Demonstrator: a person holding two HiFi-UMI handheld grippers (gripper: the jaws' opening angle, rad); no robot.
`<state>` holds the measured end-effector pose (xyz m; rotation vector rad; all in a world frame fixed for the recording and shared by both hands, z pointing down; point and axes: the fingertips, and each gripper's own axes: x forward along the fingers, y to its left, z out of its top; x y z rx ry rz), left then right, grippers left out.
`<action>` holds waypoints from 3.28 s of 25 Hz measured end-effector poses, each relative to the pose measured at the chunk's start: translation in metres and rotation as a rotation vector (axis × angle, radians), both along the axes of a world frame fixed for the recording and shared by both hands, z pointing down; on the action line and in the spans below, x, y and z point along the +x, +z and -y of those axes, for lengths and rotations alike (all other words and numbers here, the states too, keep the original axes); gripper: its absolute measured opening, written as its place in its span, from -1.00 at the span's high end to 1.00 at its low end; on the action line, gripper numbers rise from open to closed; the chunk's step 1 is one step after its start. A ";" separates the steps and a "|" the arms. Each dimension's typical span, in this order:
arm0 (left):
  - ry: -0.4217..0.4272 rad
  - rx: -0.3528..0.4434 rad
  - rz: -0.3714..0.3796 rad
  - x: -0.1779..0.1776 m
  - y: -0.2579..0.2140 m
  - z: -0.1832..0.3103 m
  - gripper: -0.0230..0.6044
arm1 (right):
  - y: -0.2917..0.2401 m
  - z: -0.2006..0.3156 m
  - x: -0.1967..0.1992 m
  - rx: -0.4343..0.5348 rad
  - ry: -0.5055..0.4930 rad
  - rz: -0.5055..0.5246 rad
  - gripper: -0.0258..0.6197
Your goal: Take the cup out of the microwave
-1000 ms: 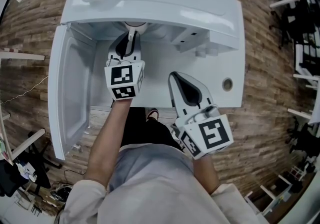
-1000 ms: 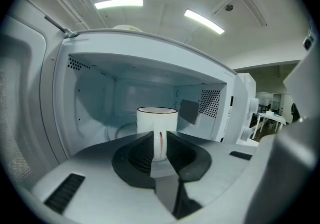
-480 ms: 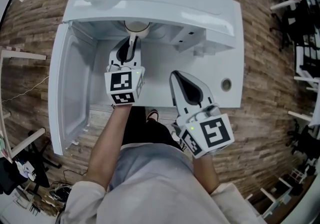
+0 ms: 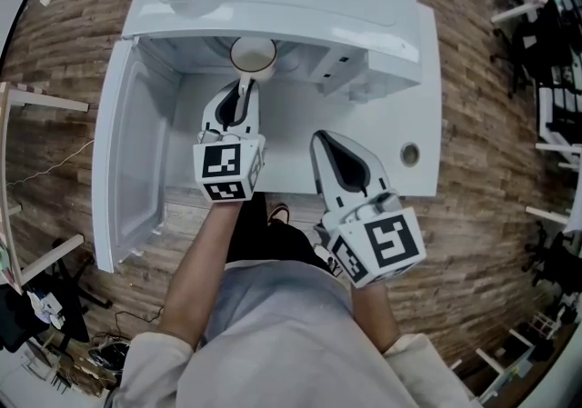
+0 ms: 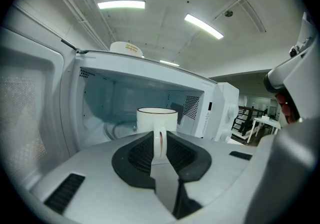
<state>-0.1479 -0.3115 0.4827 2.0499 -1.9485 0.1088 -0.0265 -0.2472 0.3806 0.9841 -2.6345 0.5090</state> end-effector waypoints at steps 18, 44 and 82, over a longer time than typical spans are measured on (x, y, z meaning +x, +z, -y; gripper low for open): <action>0.011 0.017 -0.036 0.009 -0.028 -0.042 0.72 | -0.016 -0.015 -0.004 0.021 -0.003 0.041 0.85; 0.065 0.038 -0.074 0.030 -0.099 -0.121 0.72 | -0.057 -0.045 0.005 0.127 -0.057 0.102 0.85; 0.146 0.077 -0.124 0.042 -0.170 -0.184 0.72 | -0.097 -0.071 0.037 0.188 -0.102 0.054 0.85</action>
